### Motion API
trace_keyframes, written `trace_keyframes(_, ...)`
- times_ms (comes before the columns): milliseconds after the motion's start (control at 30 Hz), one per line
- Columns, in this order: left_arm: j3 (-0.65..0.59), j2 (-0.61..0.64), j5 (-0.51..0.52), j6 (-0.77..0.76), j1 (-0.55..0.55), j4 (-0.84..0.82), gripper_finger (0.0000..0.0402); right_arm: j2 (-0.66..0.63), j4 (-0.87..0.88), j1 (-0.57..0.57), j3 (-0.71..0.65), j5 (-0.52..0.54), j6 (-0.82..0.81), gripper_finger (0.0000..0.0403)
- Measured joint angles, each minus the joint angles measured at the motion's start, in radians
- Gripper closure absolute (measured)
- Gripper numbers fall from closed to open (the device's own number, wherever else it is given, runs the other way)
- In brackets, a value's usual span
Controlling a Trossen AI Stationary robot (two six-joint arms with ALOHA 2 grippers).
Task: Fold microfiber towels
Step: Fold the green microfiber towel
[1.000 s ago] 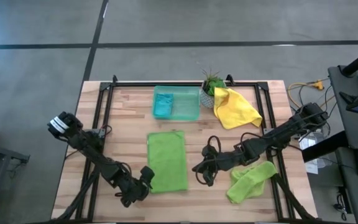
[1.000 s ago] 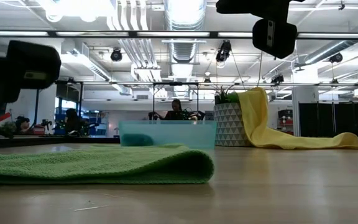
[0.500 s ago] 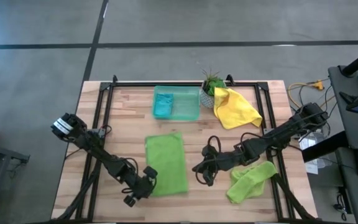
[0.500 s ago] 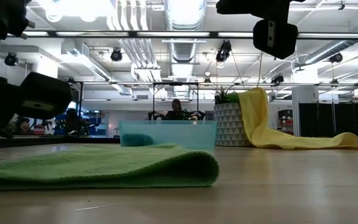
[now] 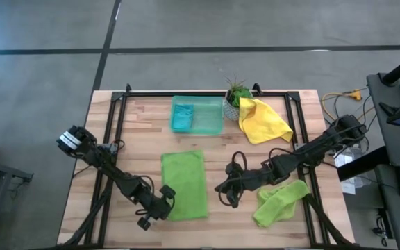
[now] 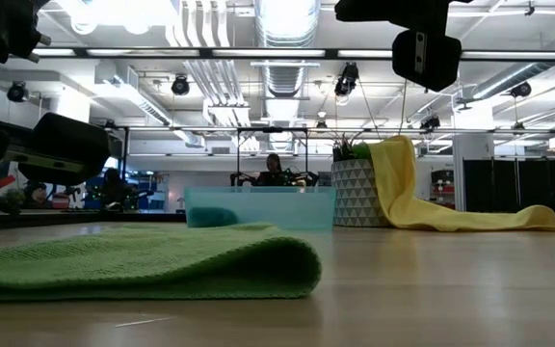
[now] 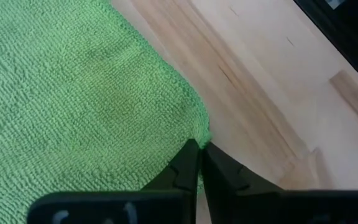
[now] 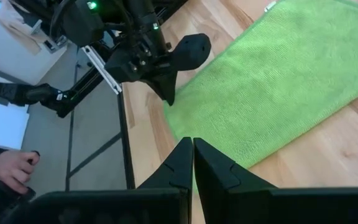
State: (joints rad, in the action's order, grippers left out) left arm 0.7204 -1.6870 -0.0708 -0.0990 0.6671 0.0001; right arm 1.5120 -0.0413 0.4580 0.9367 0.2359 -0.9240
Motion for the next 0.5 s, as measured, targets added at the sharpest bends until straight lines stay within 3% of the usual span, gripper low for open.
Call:
trace_keyframes(300,-0.017,0.063,-0.003,-0.006,-0.038,0.005,0.0401,0.088,-0.01,0.025,0.059,-0.06,0.177,0.0373)
trace_keyframes(500,-0.043,0.105,-0.032,-0.129,-0.059,0.102,0.0401,0.217,-0.008,0.03,0.14,-0.037,0.21,0.034)
